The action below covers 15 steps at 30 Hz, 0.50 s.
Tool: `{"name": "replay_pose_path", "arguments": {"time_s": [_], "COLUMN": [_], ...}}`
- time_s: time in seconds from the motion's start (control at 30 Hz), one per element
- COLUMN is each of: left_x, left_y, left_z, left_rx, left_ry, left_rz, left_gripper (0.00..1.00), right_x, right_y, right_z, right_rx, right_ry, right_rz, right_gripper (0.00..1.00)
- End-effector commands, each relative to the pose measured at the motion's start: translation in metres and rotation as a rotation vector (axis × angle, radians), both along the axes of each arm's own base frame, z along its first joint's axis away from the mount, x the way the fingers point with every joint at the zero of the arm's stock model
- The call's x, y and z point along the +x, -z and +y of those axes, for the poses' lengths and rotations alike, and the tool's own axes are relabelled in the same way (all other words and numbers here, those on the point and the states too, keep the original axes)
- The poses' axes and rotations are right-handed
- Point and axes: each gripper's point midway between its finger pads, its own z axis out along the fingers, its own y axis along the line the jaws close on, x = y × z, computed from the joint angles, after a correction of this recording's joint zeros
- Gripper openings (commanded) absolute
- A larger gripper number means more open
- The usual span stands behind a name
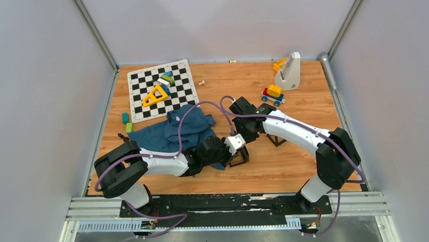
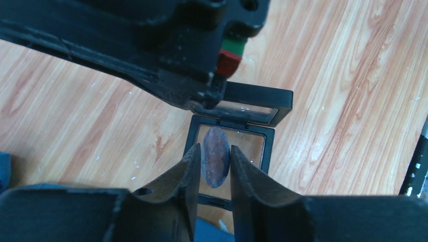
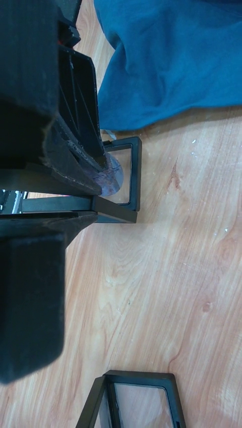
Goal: Remove the brooch from the garment
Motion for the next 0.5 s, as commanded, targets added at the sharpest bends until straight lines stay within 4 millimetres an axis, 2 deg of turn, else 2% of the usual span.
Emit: {"name": "replay_pose_path", "arguments": {"time_s": [0.0, 0.1, 0.23, 0.33, 0.47], "left_x": [-0.006, -0.012, -0.021, -0.02, -0.012], "left_y": [-0.006, -0.01, -0.016, -0.021, -0.027], "left_z": [-0.009, -0.013, -0.015, -0.012, 0.003], "left_rx": [0.009, -0.011, -0.033, -0.044, -0.041], "left_ry": [0.038, 0.054, 0.098, 0.077, -0.026], "left_rz": [0.027, 0.059, 0.08, 0.084, 0.094], "left_gripper": [0.41, 0.46, 0.46, 0.46, 0.46], "right_x": [0.012, 0.012, 0.011, 0.011, 0.008], "right_y": [-0.004, -0.002, -0.005, -0.01, -0.02], "right_z": [0.003, 0.002, 0.004, 0.004, 0.005], "right_rx": [0.015, 0.015, 0.028, 0.045, 0.088], "right_ry": [0.016, 0.019, 0.017, 0.017, 0.008], "right_rz": [-0.03, -0.023, -0.022, -0.028, -0.033], "right_gripper": [0.18, 0.24, 0.36, 0.37, 0.37]}}
